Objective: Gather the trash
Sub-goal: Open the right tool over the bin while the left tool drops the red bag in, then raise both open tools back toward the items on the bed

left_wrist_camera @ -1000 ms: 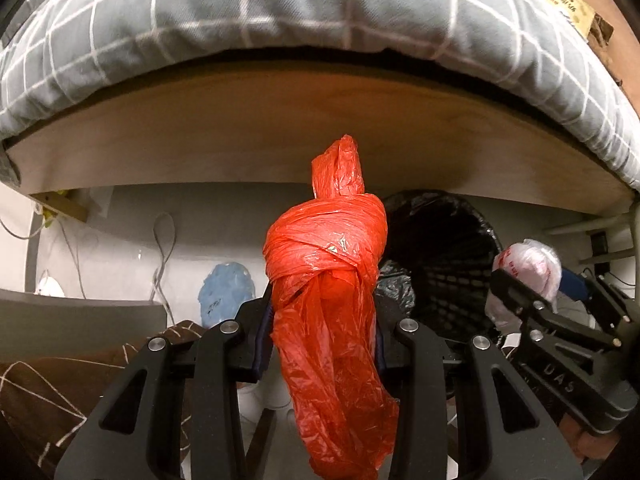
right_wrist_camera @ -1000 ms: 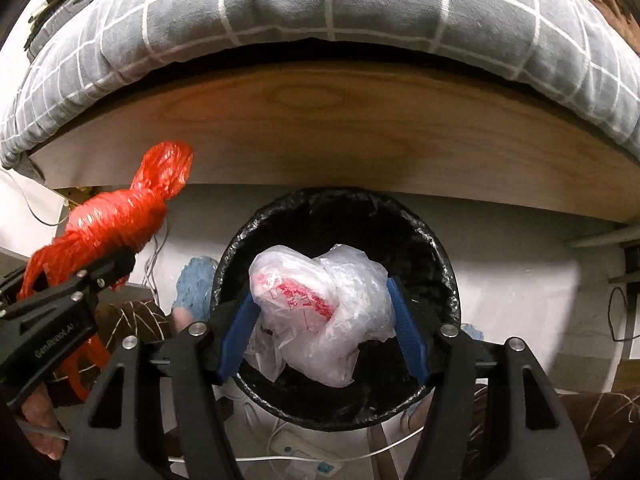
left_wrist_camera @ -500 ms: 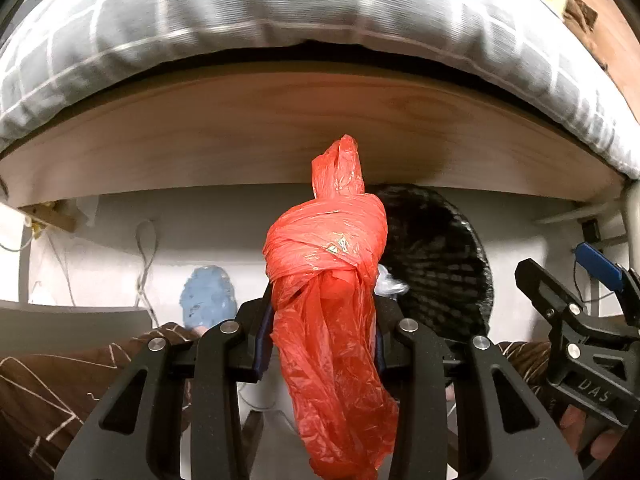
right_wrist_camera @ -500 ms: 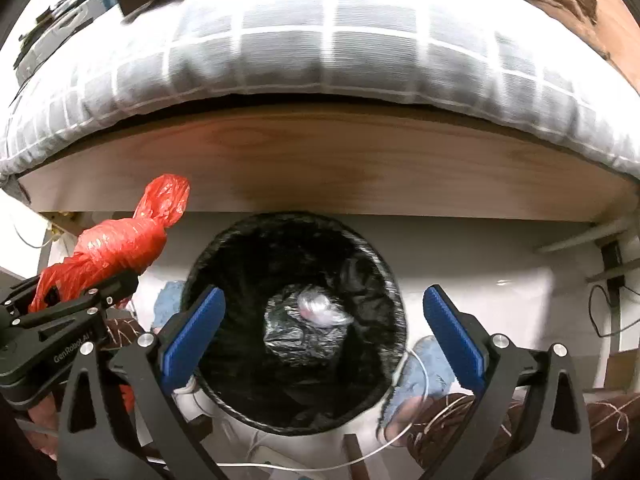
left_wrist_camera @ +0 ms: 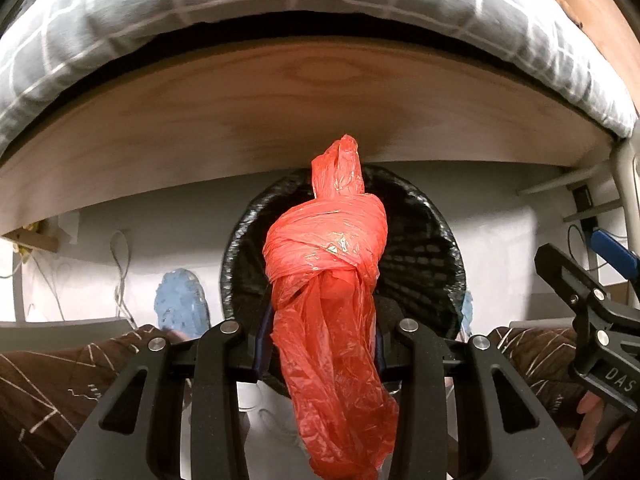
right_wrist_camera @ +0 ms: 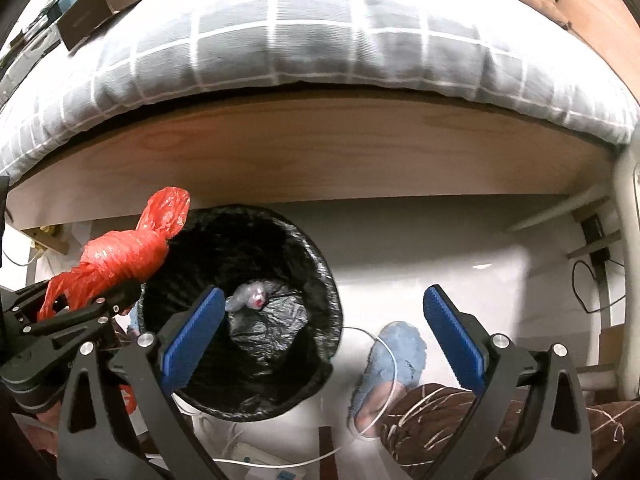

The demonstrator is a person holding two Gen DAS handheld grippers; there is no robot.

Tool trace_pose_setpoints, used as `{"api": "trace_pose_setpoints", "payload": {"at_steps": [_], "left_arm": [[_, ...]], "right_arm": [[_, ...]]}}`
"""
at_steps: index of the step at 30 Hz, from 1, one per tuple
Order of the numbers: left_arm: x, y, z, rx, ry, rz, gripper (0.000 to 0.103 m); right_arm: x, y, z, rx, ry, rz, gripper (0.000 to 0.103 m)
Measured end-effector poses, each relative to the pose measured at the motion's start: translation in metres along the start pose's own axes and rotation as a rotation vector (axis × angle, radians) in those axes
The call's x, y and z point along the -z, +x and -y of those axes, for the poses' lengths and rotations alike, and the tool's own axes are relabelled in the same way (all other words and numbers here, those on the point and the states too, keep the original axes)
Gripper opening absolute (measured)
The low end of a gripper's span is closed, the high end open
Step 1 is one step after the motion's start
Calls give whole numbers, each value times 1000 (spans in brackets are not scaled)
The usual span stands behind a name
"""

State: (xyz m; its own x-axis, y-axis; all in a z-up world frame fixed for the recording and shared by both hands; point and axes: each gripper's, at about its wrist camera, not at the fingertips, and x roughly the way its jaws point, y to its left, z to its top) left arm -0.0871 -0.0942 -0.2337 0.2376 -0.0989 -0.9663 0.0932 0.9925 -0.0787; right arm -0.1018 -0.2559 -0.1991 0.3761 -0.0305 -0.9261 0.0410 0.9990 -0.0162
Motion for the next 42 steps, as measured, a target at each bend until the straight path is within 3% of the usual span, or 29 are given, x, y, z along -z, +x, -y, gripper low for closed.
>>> {"api": "trace_pose_setpoints", "payload": {"at_steps": [8, 11, 16, 25, 32, 42], "left_arm": [[0, 6, 13, -17, 41, -7, 38], [0, 6, 12, -28, 39, 3, 44], [0, 4, 7, -39, 32, 9, 66], [-8, -29, -6, -57, 3, 102, 97], [-18, -69, -12, -64, -15, 202, 97], [-28, -122, -9, -70, 3, 327, 97]], "right_arm": [[3, -1, 11, 13, 20, 0, 95], [1, -2, 7, 12, 14, 4, 95], [0, -4, 3, 12, 5, 14, 95], [-8, -23, -7, 5, -18, 75, 95], [-20, -40, -8, -15, -2, 128, 95], [-44, -90, -15, -21, -23, 273, 95]]}}
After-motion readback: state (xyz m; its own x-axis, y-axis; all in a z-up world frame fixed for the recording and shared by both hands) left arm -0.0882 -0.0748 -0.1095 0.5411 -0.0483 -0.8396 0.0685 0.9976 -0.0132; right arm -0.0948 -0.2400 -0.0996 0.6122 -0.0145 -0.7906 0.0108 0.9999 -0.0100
